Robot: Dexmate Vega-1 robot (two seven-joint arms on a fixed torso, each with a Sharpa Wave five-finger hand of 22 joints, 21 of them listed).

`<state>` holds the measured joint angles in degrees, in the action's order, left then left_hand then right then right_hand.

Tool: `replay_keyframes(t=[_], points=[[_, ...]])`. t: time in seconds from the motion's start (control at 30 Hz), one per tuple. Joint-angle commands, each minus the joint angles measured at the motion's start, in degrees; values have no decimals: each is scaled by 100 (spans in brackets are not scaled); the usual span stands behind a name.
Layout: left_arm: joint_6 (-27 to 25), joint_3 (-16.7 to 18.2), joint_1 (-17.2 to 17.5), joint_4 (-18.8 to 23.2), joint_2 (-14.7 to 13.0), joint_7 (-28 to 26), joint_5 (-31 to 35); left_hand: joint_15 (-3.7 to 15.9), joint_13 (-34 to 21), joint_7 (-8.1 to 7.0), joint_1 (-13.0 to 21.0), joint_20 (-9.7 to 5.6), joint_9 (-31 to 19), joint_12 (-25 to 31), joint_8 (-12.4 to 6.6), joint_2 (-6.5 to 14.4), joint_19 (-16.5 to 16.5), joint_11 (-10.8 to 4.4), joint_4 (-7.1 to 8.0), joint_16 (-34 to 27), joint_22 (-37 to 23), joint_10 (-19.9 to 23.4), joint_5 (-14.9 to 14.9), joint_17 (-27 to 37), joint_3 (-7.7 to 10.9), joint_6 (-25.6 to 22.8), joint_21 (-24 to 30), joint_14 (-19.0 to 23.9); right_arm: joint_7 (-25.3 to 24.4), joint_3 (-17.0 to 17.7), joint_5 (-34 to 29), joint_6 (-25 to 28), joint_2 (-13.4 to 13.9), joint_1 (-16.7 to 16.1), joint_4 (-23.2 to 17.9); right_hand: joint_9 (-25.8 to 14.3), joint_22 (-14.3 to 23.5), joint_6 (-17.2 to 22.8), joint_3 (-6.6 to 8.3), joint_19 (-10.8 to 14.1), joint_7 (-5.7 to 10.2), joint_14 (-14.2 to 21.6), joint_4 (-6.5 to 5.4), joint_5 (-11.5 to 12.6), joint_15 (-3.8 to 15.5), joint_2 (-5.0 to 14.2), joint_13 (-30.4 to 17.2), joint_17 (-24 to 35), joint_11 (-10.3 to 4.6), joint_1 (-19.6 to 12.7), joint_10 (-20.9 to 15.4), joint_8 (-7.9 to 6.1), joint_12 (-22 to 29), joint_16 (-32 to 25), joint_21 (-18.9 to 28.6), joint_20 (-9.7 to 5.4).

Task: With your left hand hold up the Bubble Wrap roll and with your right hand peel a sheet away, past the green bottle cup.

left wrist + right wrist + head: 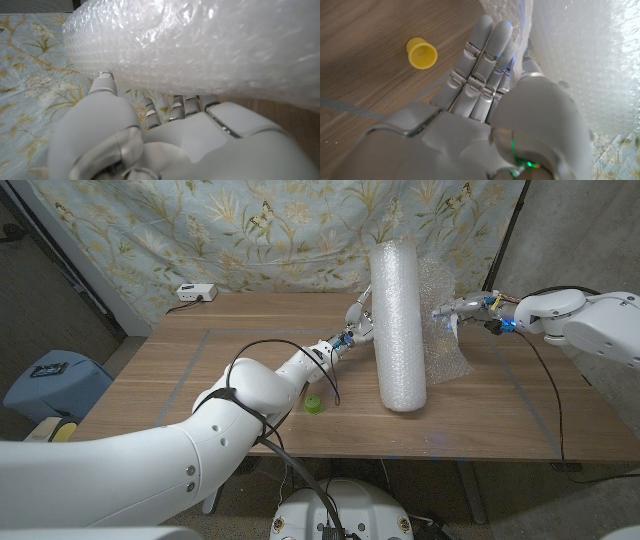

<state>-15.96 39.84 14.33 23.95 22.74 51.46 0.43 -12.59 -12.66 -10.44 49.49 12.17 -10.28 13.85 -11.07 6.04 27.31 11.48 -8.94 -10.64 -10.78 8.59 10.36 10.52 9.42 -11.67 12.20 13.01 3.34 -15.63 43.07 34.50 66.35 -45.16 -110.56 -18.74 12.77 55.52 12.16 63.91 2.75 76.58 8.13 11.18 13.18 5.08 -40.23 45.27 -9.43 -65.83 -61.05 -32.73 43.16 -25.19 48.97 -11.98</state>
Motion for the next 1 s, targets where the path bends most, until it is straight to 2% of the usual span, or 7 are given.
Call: replay_keyframes(t=[0.03, 0.33, 0.47, 0.73, 1.0], points=[[-21, -38, 107, 0, -18, 77, -112, -10, -25, -12, 81, 11, -10, 0, -5, -7, -2, 33, 8, -13, -23, -80, -9, 14, 66, -52, 29, -29, 191, -210, -111, 0, -104, 193, 193, -12, -7, -7, -33, -13, -3, 62, 6, 28, 1, 4, -19, 26, -32, -89, -27, -27, -8, 24, 41, -46], [-39, -135, 191, 0, -117, 172, -271, -15, -34, -48, 93, 16, -14, -56, 21, 10, -74, 42, 28, 19, -23, -212, -13, 14, 79, -17, 3, -139, 297, -445, -277, 129, -263, 475, 355, -12, -20, -11, -48, -43, 4, 56, 5, 29, 0, 15, -22, 28, -31, -98, -30, -32, -23, 66, 97, -47], [-37, -147, 227, 0, -182, 290, -361, -17, -40, -65, 98, 17, -16, -118, 51, 11, -218, 56, 42, 43, -21, -377, -14, 13, 85, 91, -43, -302, 364, -595, -391, 241, -350, 672, 440, -13, -26, -10, -57, -56, 1, 72, 6, 29, 0, 14, -27, 46, -27, -103, -33, -36, -27, 67, 122, -46], [-54, -222, 346, 0, -292, 486, -573, -21, -43, -77, 76, 18, -17, -121, 38, 31, -284, 59, 68, 32, -22, -411, -18, 17, 87, 94, -51, -380, 540, -932, -616, 452, -590, 1040, 711, -13, -37, -15, -74, -80, 7, 75, 0, 29, -2, 21, -54, 72, -28, -103, -30, -41, -30, 88, 177, -46], [-55, -293, 379, 0, -329, 508, -692, -21, -44, -45, 46, 18, -17, -112, 36, 56, -336, 55, 91, 12, -24, -427, -19, 21, 91, 112, -46, -416, 651, -1050, -736, 506, -697, 1203, 852, -12, -48, -11, -88, -105, 1, 80, 0, 30, -1, 26, -32, 75, -37, -108, -41, -48, -55, 117, 226, -46]])
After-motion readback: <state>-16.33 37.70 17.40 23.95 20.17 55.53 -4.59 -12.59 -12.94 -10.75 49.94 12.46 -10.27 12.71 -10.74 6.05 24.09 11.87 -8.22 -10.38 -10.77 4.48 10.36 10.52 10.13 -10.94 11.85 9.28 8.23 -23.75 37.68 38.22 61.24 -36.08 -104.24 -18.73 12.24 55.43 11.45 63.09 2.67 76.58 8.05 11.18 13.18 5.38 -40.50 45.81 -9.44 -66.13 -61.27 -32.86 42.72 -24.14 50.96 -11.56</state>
